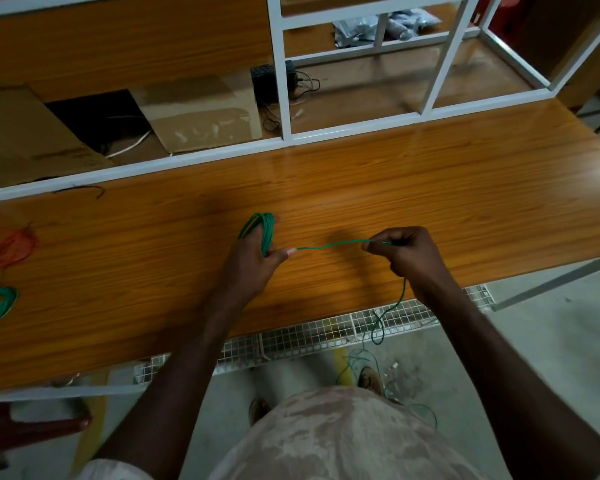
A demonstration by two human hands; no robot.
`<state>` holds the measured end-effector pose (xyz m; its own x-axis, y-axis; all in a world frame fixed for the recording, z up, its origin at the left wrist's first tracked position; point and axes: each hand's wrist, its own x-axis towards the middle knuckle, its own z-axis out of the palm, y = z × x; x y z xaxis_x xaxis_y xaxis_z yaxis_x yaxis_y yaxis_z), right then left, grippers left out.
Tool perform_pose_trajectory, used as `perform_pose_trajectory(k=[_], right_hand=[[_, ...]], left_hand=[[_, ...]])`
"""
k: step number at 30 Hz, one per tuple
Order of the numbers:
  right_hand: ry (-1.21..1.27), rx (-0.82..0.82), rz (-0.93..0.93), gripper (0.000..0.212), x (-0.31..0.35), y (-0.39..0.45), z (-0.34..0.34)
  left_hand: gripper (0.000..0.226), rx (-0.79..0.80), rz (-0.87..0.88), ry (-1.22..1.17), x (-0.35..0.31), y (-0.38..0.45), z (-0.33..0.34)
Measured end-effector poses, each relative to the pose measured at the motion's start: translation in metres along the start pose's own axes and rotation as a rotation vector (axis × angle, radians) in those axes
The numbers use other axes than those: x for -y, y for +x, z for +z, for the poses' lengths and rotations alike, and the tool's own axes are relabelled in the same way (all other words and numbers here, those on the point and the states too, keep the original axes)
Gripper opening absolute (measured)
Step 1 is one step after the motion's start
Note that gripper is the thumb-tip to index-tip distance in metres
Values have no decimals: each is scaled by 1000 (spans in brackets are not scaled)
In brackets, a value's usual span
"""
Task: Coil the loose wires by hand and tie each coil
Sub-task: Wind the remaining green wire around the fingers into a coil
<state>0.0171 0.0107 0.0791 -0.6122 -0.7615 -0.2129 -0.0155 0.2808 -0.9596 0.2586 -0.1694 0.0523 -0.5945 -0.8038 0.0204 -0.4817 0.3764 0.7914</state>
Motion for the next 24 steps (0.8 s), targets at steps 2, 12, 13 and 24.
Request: perform_pose_trajectory(k=[2, 12, 13, 24], right_hand=[[-11, -16, -26, 9, -2, -4, 5], [-926, 156, -275, 64, -22, -6, 40], [-945, 152, -282, 74, -22, -10, 51], [-375, 36, -367, 13, -5, -18, 85]], left_hand=[[72, -65, -11, 66, 1, 1, -1], [60, -115, 7, -49, -13, -2, 4], [59, -115, 2, -65, -21, -3, 5], [47, -118, 17, -147, -34, 7, 1]])
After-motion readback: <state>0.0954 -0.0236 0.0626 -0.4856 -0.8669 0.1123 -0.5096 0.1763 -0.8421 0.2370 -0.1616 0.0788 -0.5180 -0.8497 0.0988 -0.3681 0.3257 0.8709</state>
